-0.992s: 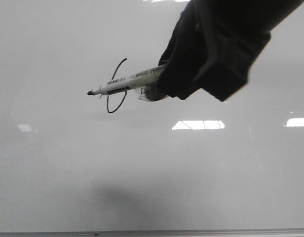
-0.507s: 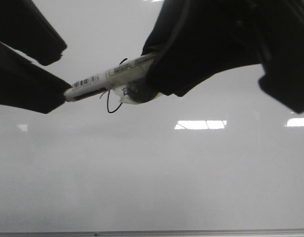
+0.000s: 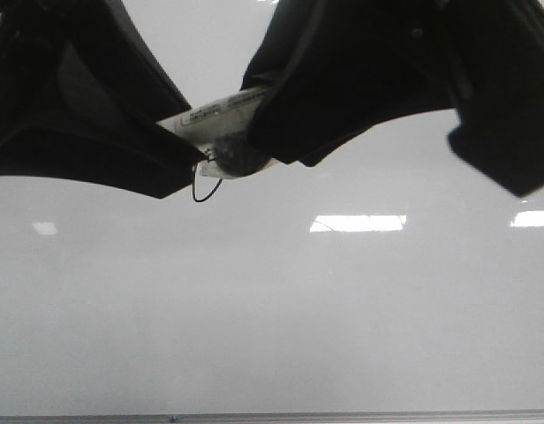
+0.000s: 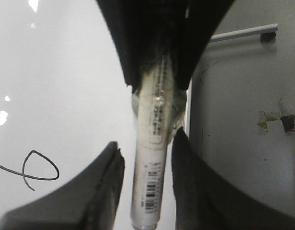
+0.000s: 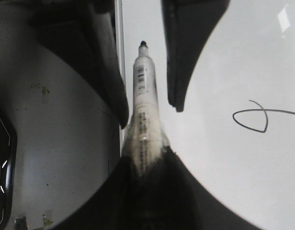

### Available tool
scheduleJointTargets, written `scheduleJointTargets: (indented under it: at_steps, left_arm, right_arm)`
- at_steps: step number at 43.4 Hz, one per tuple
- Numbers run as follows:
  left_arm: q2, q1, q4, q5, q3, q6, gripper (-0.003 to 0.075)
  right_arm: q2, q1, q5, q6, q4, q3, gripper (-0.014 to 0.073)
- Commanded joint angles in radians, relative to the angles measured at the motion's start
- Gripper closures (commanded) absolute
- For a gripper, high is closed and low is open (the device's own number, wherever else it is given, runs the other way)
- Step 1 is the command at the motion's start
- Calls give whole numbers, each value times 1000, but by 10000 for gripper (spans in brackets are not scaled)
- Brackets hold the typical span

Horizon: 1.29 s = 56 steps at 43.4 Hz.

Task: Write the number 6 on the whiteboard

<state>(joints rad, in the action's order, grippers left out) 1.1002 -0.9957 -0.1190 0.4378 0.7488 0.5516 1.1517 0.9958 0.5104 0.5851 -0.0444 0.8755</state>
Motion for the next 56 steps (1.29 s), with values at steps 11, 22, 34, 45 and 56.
scheduleJointTargets:
  at_steps: [11,22,34,45,56]
  left_arm:
    - [-12,-7,-10,-65,37,-5,699]
    - [-25,109,-13,0,34,-57,699]
    - [-155,523,-9,-23,-34,-322,703]
    - [-199,968,13,6,-102,-469,732]
    - [-199,1129,149,-163,-201,-469,731]
  right_arm:
    - [-26,-4,-84,-9,13,26,441]
    - [-103,-141,-17,-159,12,9,169]
    - [-452,-480,-47,-377,12,-236,272]
    - [-726,-738,-60,-549,12,-404,480]
    - [-813,-752,-84,-549,12,-446,652]
